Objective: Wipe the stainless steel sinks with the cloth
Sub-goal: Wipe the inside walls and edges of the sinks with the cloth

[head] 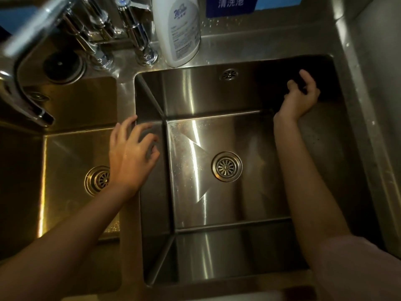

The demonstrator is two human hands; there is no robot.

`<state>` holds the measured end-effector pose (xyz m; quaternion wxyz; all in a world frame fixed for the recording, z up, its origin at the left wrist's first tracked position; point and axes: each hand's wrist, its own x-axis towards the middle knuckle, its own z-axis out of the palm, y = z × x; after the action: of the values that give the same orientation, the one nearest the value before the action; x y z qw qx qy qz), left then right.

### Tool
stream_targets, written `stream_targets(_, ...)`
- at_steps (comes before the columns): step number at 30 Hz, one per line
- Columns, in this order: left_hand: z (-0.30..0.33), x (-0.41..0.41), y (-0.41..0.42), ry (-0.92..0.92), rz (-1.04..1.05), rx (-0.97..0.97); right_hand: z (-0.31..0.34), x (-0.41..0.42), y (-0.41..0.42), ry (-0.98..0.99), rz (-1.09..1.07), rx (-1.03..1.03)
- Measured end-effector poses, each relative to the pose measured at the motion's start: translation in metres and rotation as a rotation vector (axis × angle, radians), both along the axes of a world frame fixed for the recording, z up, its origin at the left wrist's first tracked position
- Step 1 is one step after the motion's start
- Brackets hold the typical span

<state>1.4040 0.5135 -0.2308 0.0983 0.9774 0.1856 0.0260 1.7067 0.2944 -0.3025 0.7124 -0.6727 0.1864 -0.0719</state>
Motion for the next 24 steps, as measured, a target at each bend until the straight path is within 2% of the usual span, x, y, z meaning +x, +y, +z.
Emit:
stream_targets(3,0.001,0.000,-0.001,0.018,0.000,0.002,0.016,0.005,-0.005,-0.095,0.015,-0.009)
stream_targets(5,0.002,0.000,-0.002,0.017,0.005,-0.003,0.011,0.005,-0.004,-0.083,0.040,-0.038)
stream_targets(16,0.004,0.001,-0.003,0.000,0.017,0.020,-0.111,-0.013,-0.022,0.369,0.241,-0.346)
stream_targets(19,0.004,0.002,-0.003,0.023,0.030,0.011,-0.122,-0.019,-0.023,0.379,0.215,-0.467)
stream_targets(24,0.005,0.003,-0.005,0.057,0.044,0.016,-0.134,-0.009,-0.019,0.375,0.385,-0.622)
